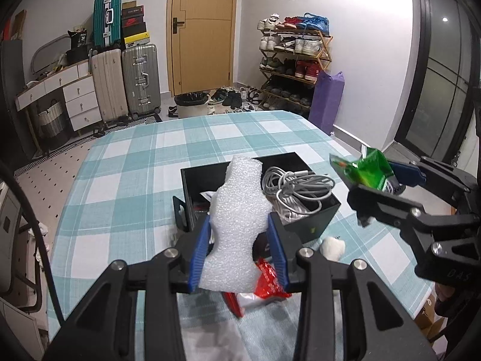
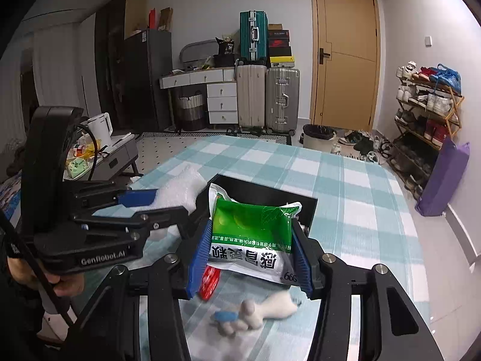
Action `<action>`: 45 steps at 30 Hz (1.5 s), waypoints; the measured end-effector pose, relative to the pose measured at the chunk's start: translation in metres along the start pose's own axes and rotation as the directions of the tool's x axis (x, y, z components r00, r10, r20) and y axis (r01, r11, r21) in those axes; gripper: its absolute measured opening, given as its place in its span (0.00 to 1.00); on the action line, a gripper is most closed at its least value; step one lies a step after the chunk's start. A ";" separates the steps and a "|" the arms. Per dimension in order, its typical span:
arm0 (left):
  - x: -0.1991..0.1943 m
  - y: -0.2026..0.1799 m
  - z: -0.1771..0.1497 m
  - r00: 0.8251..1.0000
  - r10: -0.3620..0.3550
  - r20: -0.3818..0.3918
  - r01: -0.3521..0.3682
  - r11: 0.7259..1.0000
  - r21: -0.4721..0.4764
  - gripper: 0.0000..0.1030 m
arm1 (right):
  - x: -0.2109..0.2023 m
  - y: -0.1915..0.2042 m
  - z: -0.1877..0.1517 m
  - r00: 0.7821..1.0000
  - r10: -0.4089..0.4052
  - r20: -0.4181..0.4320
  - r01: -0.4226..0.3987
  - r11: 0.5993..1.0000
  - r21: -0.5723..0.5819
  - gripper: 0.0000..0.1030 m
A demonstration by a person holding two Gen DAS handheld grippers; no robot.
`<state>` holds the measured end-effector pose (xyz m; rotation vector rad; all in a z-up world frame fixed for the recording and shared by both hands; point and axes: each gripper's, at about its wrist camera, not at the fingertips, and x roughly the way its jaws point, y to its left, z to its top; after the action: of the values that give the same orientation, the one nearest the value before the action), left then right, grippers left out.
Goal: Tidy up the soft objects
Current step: 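Lift the foam and green sachet with both grippers over the black box, then lower the foam and sachet into the box and open both grippers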
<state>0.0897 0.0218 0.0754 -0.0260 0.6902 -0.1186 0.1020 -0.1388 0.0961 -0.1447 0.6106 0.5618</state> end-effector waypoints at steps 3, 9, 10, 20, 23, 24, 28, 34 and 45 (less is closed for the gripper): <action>0.008 0.001 0.006 1.000 0.005 -0.001 -0.005 1.000 -0.003 0.36 | 0.008 -0.005 0.007 1.000 0.005 0.004 -0.005 1.000 0.012 0.48; 0.024 0.006 0.018 1.000 0.014 -0.005 -0.014 1.000 -0.005 0.36 | 0.029 -0.015 0.017 1.000 0.009 -0.004 -0.009 1.000 0.010 0.48; 0.027 0.007 0.020 1.000 0.014 -0.006 -0.014 1.000 -0.006 0.36 | 0.032 -0.016 0.018 1.000 0.011 -0.006 -0.011 1.000 0.009 0.48; 0.056 0.017 0.032 1.000 0.017 -0.022 -0.018 0.999 -0.027 0.36 | 0.071 -0.023 0.032 0.999 0.005 -0.050 -0.007 1.000 -0.023 0.48; 0.064 0.021 0.032 0.999 0.016 -0.033 -0.017 0.999 -0.035 0.36 | 0.081 -0.026 0.032 0.998 0.003 -0.068 -0.006 0.999 -0.032 0.48; 0.066 0.022 0.032 0.999 0.016 -0.036 -0.018 0.999 -0.036 0.36 | 0.085 -0.026 0.032 0.997 0.003 -0.075 -0.006 0.999 -0.036 0.48; 0.071 0.023 0.030 0.999 0.011 -0.043 -0.013 0.999 -0.036 0.36 | 0.098 -0.027 0.030 0.995 -0.006 -0.099 0.001 0.999 -0.052 0.48; 0.076 0.022 0.029 0.999 0.001 -0.047 -0.002 1.000 -0.029 0.36 | 0.116 -0.029 0.026 0.991 -0.017 -0.132 0.008 0.998 -0.069 0.48; 0.085 0.022 0.026 0.998 -0.012 -0.066 0.010 1.000 -0.028 0.36 | 0.118 -0.031 0.019 0.992 -0.015 -0.129 0.003 0.995 -0.097 0.59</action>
<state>0.1736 0.0328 0.0405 -0.0525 0.7581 -0.1214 0.2082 -0.1060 0.0418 -0.2762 0.7087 0.5767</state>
